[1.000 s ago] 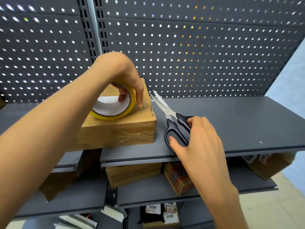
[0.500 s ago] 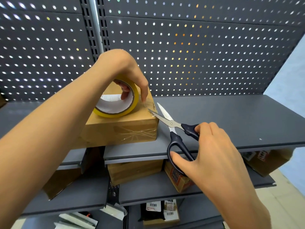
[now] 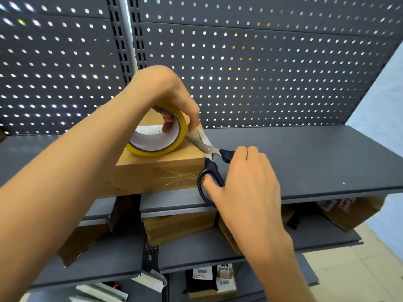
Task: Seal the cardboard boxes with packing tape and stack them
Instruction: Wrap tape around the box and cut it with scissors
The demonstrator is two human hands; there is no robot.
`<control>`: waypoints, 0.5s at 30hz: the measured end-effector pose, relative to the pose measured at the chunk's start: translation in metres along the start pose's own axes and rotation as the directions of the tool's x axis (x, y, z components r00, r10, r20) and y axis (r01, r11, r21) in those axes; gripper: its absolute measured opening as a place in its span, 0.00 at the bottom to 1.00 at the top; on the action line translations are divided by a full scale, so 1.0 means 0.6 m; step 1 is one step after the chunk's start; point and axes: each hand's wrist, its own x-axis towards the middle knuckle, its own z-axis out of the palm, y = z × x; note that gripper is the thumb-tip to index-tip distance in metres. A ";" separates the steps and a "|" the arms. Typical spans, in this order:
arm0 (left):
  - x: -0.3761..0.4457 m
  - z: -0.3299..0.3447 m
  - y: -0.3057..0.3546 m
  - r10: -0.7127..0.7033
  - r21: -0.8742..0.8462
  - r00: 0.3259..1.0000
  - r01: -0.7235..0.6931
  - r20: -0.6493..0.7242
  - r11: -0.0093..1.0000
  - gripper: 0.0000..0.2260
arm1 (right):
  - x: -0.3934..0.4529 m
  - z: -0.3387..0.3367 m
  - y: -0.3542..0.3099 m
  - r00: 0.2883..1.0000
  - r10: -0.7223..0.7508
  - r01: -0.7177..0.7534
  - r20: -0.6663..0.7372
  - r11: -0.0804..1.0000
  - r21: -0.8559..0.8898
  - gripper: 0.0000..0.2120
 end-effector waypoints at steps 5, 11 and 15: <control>-0.003 0.001 0.003 0.008 0.023 1.000 -0.008 0.008 1.000 0.18 | 0.008 -0.006 0.000 0.998 -0.023 0.024 0.064 1.000 -0.018 0.18; -0.009 0.002 0.003 0.008 0.049 1.000 -0.009 0.012 0.999 0.19 | 0.006 -0.022 0.014 0.968 0.000 -0.013 0.249 0.999 0.049 0.09; -0.009 0.002 -0.008 0.021 0.013 1.000 -0.020 -0.018 1.000 0.18 | 0.008 -0.022 0.012 0.955 0.004 -0.028 0.296 0.997 0.078 0.09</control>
